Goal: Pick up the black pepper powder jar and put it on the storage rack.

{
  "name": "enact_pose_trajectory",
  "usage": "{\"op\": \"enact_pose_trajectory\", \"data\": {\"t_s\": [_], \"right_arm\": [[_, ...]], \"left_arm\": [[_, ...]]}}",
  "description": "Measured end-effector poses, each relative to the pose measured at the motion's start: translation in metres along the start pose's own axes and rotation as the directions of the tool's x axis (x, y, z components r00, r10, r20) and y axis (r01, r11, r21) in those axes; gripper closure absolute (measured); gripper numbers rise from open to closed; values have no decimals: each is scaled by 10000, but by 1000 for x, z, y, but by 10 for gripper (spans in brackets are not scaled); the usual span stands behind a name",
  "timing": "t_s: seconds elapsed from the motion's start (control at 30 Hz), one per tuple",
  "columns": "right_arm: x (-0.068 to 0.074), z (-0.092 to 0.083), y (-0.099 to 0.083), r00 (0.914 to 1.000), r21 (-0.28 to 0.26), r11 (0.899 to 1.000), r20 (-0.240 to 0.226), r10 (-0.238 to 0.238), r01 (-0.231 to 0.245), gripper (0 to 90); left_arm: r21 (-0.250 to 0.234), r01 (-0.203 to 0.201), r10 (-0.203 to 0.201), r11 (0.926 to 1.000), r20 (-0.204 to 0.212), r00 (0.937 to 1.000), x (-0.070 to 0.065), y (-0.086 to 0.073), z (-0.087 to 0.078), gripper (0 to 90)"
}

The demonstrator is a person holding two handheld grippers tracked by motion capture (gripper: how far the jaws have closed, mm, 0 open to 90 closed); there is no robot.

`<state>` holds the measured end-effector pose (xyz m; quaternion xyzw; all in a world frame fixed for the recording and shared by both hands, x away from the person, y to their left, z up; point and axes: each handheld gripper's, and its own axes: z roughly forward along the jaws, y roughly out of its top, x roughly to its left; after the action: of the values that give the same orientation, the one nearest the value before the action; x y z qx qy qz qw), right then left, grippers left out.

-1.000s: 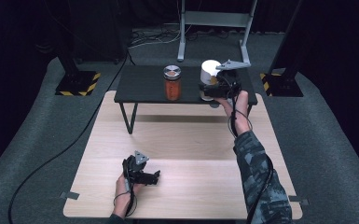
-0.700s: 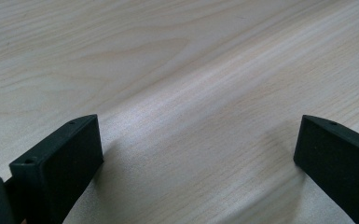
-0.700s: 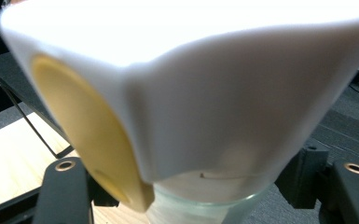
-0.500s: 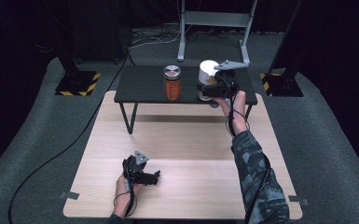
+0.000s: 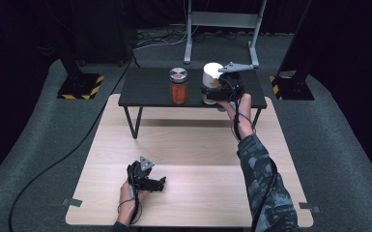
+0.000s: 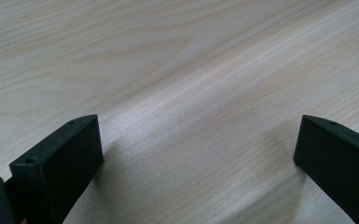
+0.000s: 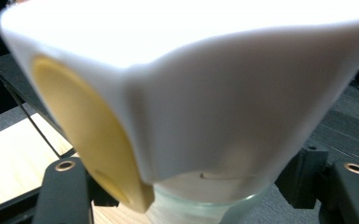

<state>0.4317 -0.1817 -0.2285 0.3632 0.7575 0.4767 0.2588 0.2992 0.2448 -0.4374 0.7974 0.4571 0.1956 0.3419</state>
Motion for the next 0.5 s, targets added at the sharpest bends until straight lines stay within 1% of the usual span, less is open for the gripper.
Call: {"op": "enact_pose_trajectory", "data": {"t_s": [0.5], "right_arm": [[3,7,3,9999,2,10000,-133,-79,79,296]], "left_arm": [[-6,-27,27,10000,-3,10000,0,0,0,7]]}}
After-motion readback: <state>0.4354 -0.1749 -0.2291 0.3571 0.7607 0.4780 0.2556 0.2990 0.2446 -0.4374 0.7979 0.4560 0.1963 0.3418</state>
